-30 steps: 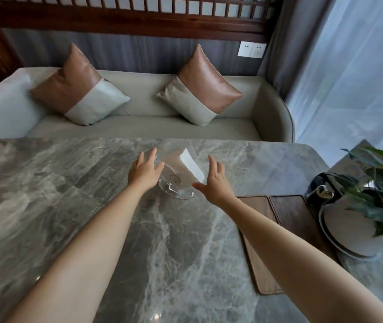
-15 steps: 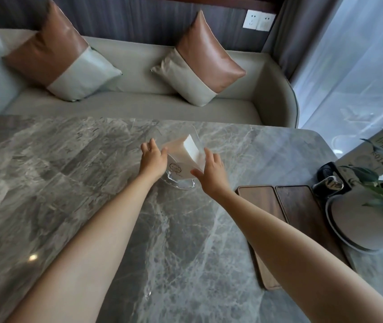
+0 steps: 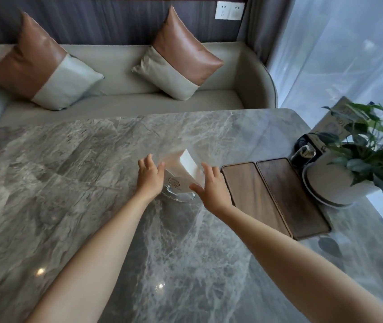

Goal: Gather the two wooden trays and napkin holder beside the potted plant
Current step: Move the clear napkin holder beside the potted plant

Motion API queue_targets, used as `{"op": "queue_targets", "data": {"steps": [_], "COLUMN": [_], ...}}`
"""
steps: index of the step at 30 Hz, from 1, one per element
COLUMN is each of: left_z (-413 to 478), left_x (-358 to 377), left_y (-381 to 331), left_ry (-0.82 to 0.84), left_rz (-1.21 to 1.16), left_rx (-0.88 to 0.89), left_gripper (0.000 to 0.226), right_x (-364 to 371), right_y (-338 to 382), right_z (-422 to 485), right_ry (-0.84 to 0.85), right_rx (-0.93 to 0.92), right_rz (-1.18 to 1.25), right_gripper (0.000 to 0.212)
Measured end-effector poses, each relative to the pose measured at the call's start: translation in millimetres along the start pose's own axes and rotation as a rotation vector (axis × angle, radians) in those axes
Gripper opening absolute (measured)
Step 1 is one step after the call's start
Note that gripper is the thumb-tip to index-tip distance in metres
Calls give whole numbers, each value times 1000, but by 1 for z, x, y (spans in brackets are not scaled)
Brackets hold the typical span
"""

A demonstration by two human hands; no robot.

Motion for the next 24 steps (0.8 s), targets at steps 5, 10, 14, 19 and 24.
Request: {"op": "queue_targets", "data": {"steps": [5, 10, 14, 19, 24], "left_z": [-42, -84, -116, -157, -195], "left_x": [19, 39, 54, 80, 115], "left_y": [1, -1, -4, -6, -15], "left_ry": [38, 94, 123, 182, 234], "left_rz": [6, 31, 46, 50, 58], "left_rx": [38, 62, 76, 117, 159], "left_gripper": [53, 53, 53, 53, 52], "right_x": [3, 9, 10, 10, 4], "right_y": [-16, -33, -46, -69, -98], "right_z": [-51, -101, -136, -186, -236], "right_ry": [-24, -31, -47, -50, -61], "right_rx": [5, 32, 40, 59, 80], "right_rz": [43, 55, 79, 103, 91], "right_gripper": [67, 66, 65, 66, 67]}}
Point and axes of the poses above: each hand's wrist, its own z-axis towards the middle knuckle, its own x-axis out of the palm, y = z × x, the point moved 3 cm from there along z, towards the middle knuckle, and after that the axes turned 11 degrees about y, right-handed, at the moved point
